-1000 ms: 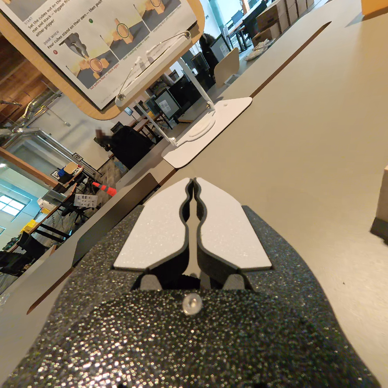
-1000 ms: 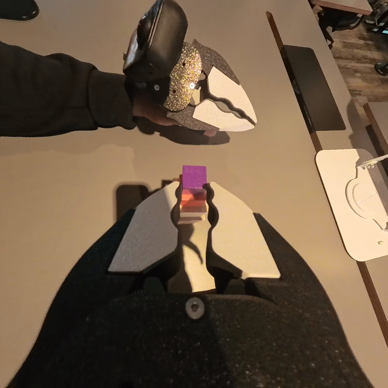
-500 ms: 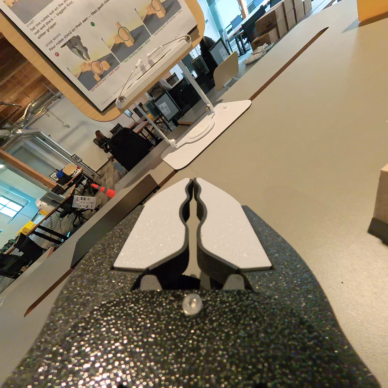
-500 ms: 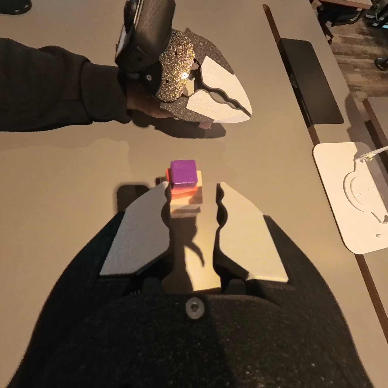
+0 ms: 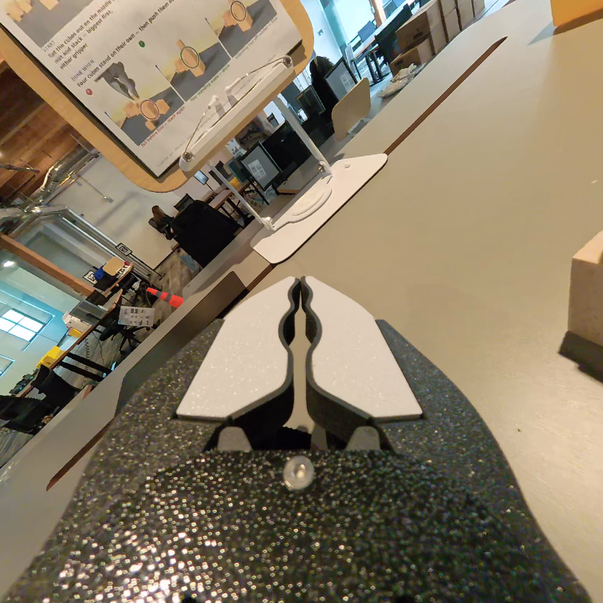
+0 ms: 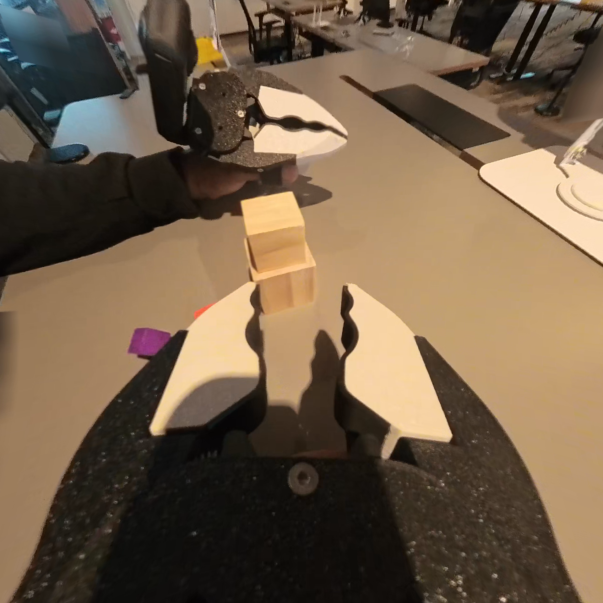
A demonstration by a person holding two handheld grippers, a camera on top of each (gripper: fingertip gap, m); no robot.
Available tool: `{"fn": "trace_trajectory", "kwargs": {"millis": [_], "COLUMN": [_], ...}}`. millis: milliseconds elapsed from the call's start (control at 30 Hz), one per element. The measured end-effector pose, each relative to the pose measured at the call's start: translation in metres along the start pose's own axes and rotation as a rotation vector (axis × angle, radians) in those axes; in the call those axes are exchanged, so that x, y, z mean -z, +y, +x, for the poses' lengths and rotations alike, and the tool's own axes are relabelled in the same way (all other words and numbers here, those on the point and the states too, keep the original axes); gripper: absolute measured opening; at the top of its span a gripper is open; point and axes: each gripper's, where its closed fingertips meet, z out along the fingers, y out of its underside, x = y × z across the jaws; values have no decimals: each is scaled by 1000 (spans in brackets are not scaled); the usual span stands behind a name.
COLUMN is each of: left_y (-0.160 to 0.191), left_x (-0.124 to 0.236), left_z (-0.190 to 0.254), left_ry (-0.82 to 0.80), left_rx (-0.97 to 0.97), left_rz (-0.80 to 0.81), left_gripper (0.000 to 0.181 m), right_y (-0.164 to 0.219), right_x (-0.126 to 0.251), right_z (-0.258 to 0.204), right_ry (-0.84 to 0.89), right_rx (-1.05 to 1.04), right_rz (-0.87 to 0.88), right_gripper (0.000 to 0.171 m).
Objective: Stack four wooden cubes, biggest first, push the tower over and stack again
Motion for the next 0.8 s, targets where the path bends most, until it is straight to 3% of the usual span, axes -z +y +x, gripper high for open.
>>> {"fn": "trace_trajectory", "kwargs": {"millis": [100,367,567,700,800], "left_y": [1,4,4,4,3], "left_x": [0,-3,-5,-5,-4], "left_z": [-1,-2,-2,-2,-3], "left_ry": [-8,-16,-8,-3,-3], "left_rx": [3,8,14,15,22], "left_rz": [-6,-34,-37,-31,-27], "left_gripper": [0,0,0,0,0], "right_y": [9,54,55,63,59], "right_x": [7,-16,-38,-44,-45], "right_z": [-17,-90,-88,-86,-89], "right_ry": [-43,-262,-245,-225,-221], "right_rx": [25,355,319,325,319], "right_rz": [9,-229,-249,-295,-282], "right_gripper": [43,42,45,28,27]}}
